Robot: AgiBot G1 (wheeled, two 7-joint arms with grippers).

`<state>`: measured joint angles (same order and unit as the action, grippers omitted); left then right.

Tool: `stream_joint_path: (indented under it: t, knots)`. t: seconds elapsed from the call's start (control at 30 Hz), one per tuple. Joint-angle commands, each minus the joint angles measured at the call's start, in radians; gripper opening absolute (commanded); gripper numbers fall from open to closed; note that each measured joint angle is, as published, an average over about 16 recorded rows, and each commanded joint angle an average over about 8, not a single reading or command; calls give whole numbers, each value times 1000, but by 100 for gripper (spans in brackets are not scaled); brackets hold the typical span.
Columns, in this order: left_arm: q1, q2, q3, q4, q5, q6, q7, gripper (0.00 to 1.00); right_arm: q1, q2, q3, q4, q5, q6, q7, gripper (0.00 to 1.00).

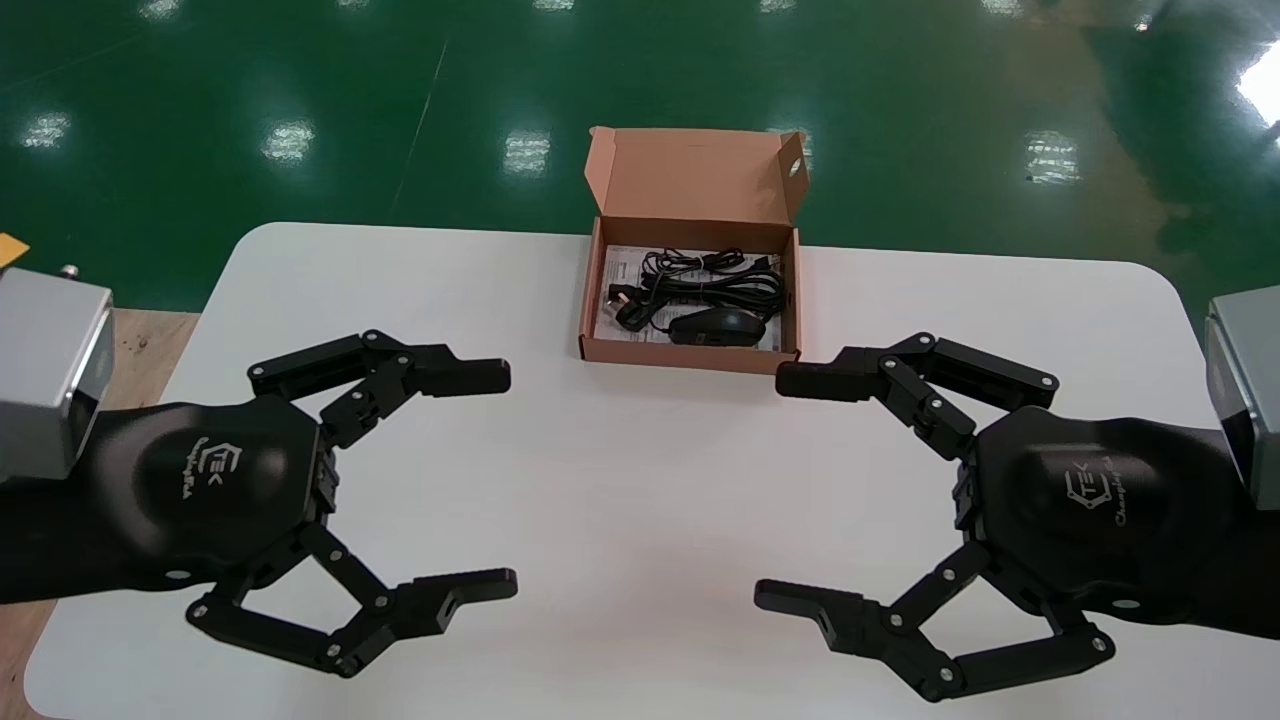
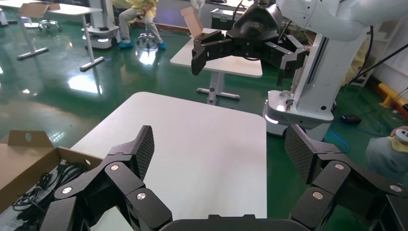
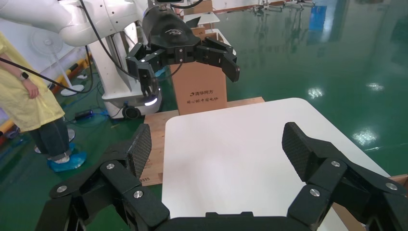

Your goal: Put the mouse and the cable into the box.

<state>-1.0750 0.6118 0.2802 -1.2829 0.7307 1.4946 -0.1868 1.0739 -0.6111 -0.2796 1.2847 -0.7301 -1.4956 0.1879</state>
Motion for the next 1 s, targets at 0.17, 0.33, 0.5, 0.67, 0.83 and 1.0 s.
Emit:
stream_joint_path:
  t: [0.17, 0.33, 0.5, 0.67, 0.83, 1.0]
  knots:
    - [0, 0, 0, 0, 0, 0, 0, 100, 0, 0, 0, 0, 0, 0, 0, 100]
    - [0, 0, 0, 1, 0, 0, 0, 100, 0, 0, 0, -1, 0, 0, 0, 100]
    - [0, 0, 0, 1, 0, -1, 0, 100, 0, 0, 0, -1, 0, 0, 0, 100]
    - [0, 0, 0, 1, 0, 0, 0, 100, 0, 0, 0, -1, 0, 0, 0, 100]
    - [0, 0, 0, 1, 0, 0, 0, 100, 0, 0, 0, -1, 0, 0, 0, 100]
    - [0, 0, 0, 1, 0, 0, 0, 100, 0, 0, 0, -1, 0, 0, 0, 100]
